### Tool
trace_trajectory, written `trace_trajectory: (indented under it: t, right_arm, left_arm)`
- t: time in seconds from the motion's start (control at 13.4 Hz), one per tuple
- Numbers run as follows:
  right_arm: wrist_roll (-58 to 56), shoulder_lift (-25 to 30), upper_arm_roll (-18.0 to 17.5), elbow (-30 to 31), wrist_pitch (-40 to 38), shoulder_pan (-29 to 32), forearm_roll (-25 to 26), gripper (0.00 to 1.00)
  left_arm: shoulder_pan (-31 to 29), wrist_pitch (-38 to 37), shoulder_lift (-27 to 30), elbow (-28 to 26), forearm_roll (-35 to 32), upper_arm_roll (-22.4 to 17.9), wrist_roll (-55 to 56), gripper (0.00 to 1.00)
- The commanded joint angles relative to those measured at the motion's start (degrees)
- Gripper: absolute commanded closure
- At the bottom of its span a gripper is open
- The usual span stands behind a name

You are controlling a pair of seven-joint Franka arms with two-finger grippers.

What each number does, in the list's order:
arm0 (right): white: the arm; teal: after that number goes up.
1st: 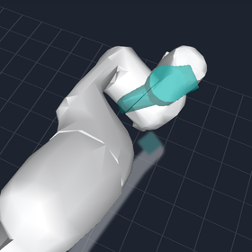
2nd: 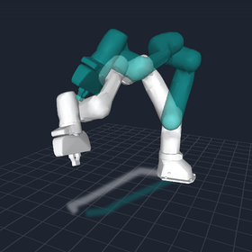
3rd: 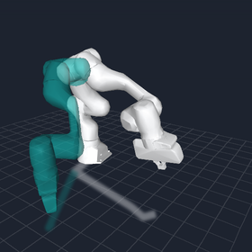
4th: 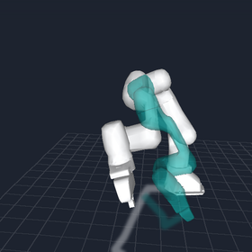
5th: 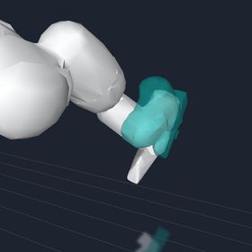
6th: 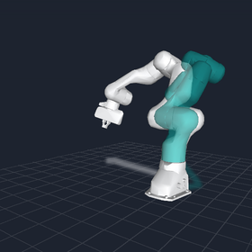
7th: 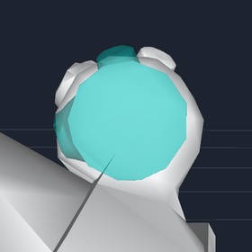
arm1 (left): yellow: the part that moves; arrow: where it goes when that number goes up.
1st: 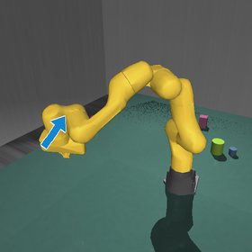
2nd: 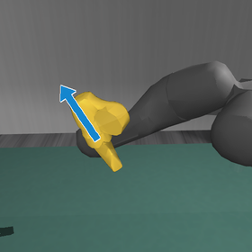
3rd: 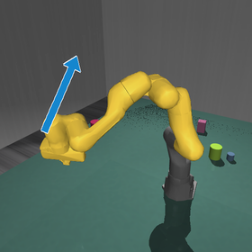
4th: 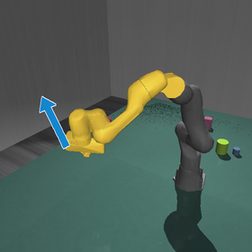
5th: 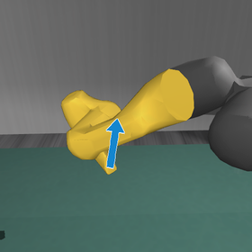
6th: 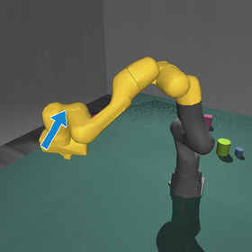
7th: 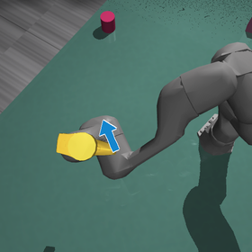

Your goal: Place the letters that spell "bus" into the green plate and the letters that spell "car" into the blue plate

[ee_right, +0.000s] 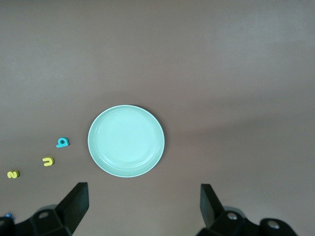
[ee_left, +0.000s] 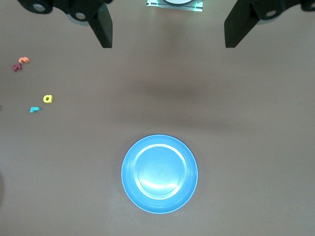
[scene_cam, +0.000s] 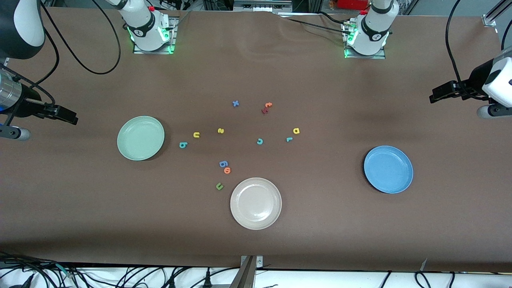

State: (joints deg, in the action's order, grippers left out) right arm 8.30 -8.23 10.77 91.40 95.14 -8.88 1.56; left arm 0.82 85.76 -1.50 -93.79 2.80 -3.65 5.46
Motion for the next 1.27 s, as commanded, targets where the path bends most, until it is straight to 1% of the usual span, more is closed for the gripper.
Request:
trace_trajectory:
  t: [0.0, 0.97, 1.05, 1.2]
  right_arm:
    - [-0.2, 0.2, 0.6, -0.3, 0.0, -0.4, -1.0, 0.00]
    - [0.3, 0.1, 0.6, 0.2, -0.4, -0.3, -1.1, 0.00]
    - [0.3, 0.1, 0.6, 0.2, -0.4, -0.3, -1.1, 0.00]
    - [0.3, 0.1, 0.6, 0.2, -0.4, -0.3, -1.1, 0.00]
  left_arm:
    - [1.4, 0.4, -0.6, 0.6, 1.2, -1.0, 1.2, 0.00]
    - [1.9, 1.0, 0.1, 1.3, 1.0, -1.0, 1.7, 0.00]
    - [1.9, 1.0, 0.2, 1.4, 0.7, -0.9, 1.7, 0.00]
    - [2.0, 0.9, 0.3, 2.4, -2.9, -0.4, 1.7, 0.00]
